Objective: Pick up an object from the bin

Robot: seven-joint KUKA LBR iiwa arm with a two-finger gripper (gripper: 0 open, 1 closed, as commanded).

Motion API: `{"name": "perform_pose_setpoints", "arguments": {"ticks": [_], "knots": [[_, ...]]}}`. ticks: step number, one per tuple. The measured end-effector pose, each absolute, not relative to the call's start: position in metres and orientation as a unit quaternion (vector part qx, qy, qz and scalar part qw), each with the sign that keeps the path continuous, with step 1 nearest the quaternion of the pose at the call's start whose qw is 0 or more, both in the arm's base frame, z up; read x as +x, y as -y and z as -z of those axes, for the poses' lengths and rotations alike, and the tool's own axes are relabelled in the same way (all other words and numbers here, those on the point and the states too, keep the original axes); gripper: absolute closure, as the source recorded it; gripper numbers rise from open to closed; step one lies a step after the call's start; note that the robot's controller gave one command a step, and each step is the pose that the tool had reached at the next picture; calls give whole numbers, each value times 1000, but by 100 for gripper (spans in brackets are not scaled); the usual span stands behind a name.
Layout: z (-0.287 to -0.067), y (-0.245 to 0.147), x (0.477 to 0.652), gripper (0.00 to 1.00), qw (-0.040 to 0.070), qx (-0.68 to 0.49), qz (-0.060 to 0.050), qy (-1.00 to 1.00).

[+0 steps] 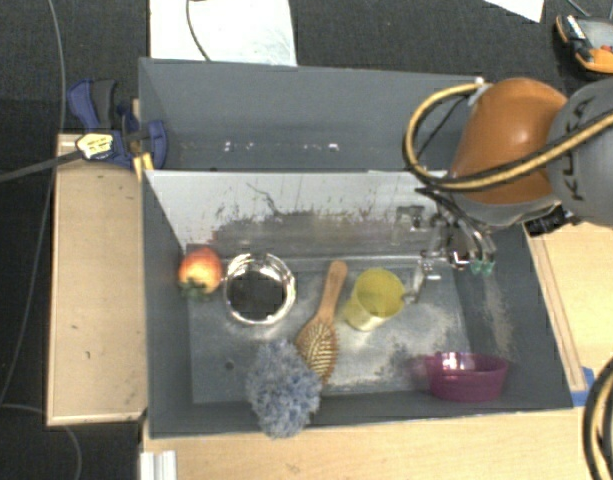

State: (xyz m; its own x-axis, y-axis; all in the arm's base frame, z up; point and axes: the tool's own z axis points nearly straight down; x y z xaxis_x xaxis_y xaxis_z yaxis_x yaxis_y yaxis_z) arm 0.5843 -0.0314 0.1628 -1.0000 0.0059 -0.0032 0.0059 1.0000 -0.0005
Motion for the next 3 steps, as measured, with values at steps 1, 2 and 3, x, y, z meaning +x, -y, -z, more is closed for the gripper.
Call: {"name": "perform_pose_setpoints", "arguments": {"ticks": [1,2,3], "knots": [[-163,31,584,0,2,3,0,-1000],[-85,38,588,0,0,96,0,-995],[-75,53,571,0,4,121,-1,-993]]}}
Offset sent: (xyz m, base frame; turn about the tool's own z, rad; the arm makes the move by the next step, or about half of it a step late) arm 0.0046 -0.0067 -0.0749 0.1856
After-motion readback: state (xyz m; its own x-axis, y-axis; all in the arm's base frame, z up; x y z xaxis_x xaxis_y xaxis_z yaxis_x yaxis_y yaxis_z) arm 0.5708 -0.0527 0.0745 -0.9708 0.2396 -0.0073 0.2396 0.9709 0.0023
